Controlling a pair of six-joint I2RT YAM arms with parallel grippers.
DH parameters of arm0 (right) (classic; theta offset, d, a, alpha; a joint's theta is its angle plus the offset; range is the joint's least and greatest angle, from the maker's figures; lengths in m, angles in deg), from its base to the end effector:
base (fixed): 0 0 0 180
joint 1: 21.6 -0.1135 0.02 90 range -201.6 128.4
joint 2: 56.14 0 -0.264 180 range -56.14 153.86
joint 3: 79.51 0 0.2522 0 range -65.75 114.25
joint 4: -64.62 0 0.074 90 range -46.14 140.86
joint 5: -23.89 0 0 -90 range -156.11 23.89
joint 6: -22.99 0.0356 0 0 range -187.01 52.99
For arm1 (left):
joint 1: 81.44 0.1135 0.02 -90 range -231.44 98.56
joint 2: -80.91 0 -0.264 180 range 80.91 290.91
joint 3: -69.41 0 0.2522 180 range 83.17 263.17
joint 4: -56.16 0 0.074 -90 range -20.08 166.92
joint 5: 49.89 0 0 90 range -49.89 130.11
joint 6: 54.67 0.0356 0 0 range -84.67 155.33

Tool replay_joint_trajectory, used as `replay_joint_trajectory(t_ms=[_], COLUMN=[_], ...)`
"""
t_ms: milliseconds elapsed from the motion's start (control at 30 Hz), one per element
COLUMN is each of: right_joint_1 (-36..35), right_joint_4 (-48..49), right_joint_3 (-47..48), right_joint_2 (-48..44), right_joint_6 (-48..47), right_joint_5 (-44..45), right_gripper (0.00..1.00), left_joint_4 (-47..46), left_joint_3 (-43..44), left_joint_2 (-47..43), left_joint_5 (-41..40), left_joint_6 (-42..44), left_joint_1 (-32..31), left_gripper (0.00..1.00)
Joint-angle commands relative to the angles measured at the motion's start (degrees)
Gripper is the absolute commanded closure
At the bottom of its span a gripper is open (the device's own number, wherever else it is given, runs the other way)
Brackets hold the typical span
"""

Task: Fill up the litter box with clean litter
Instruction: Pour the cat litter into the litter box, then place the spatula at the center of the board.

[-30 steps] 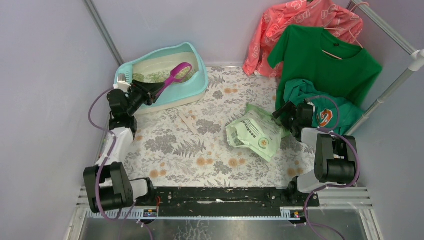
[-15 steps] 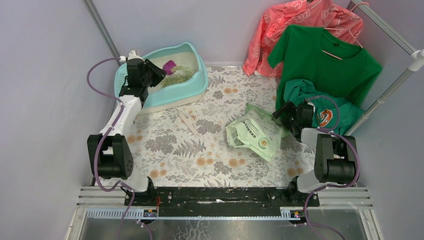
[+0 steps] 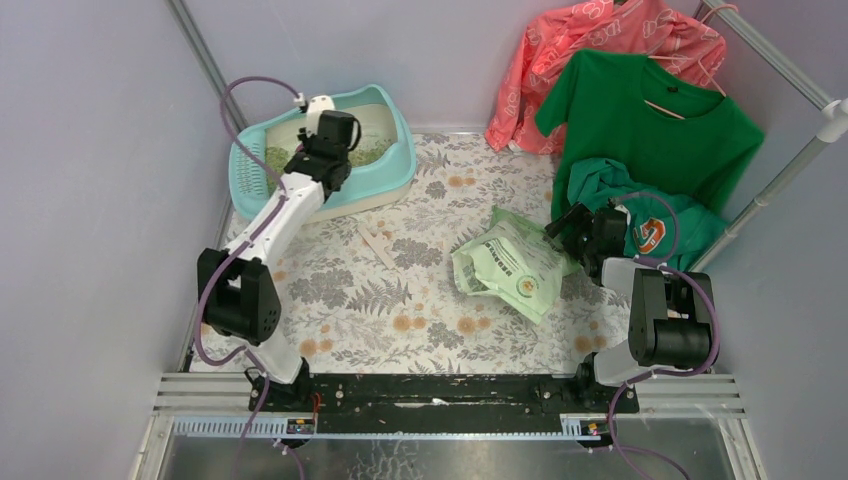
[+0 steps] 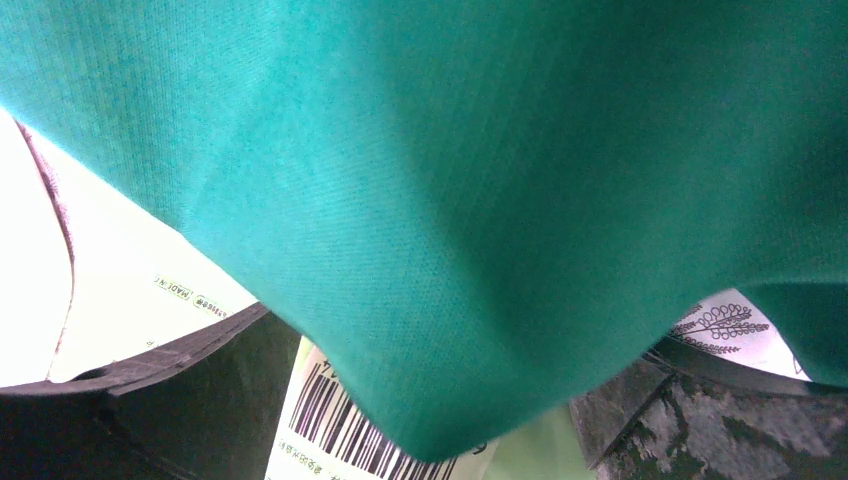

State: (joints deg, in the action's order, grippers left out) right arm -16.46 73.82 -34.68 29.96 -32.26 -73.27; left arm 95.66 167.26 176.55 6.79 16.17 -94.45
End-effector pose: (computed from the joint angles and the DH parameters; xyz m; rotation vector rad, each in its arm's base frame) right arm 0.2835 -0.0210 0.1525 0.6652 2.0520 0.4353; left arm 0.3751 -0.0666 0.3231 -0.4224 2.0749 0.3148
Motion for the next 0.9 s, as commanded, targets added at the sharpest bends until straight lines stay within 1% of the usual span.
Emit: replay_joint_trajectory(t_ms=[0,100,167,200,267,333,367,433,500,567,600,633,733,800,867], right_joint_1=[-0.14,-0.14,-0.14,-0.14,-0.14,-0.14,-0.14,-0.14,-0.14,-0.14,-0.14,-0.14,-0.14,-0.14,-0.16], right_joint_4=[-5.05,-4.99,-5.01,-4.95,-5.11,-5.27,-5.27,-5.27,-5.37,-5.51,-5.6,-5.63,-5.72,-5.94,-6.02], right_joint_3=[-1.96,-2.02,-2.05,-1.98,-1.76,-1.64,-1.59,-1.68,-1.57,-1.45,-1.41,-1.35,-1.21,-0.98,-0.79], right_joint_2=[-0.06,-0.15,-0.1,-0.07,0.1,0.27,0.29,0.21,0.37,0.51,0.6,0.64,0.79,1.05,1.17], right_joint_6=[-0.01,0.05,0.02,0.01,-0.01,0.08,0.04,0.12,-0.01,0.11,0.05,0.12,0.04,0.05,0.04], right_joint_5=[-2.41,-2.34,-2.31,-2.31,-2.26,-2.31,-2.33,-2.23,-2.26,-2.24,-2.23,-2.2,-2.25,-2.25,-2.33], right_gripper=[0.0,0.0,0.0,0.0,0.0,0.0,0.0,0.0,0.0,0.0,0.0,0.0,0.0,0.0,0.0], left_joint_4=[0.29,-0.92,-0.71,1.4,4.17,6.4,6.91,6.71,6.01,3.31,1.98,0.15,-5.94,-8.9,-14.64], left_joint_3=[3.85,4.57,5.32,6.24,7.57,7.84,7.26,4.11,-0.52,-7.5,-11.69,-17.94,-31.45,-39.52,-46.76], left_joint_2=[-1.17,-3.44,-6.2,-7.83,-11.99,-17.2,-19.56,-24.43,-28.82,-33.43,-35.84,-38.51,-46.27,-49.71,-52.27], left_joint_5=[-18.84,-22.2,-20.96,-17.65,-8.54,1.91,6.95,15.9,21.74,27.75,30.05,32.14,35.36,36.43,39.22], left_joint_6=[9.63,11.89,11.9,10.37,6.94,1.42,-0.09,-5.84,-10.82,-15.76,-18.66,-21.32,-28.27,-31.71,-34.73], left_joint_1=[-5.32,-7.48,-9.16,-9.85,-11.6,-13.15,-13.67,-14.67,-15.52,-15.99,-16.17,-16.29,-16.94,-17.19,-17.58], left_gripper=[0.96,0.96,0.96,0.96,0.96,0.95,0.95,0.95,0.95,0.95,0.95,0.95,0.95,0.95,0.95])
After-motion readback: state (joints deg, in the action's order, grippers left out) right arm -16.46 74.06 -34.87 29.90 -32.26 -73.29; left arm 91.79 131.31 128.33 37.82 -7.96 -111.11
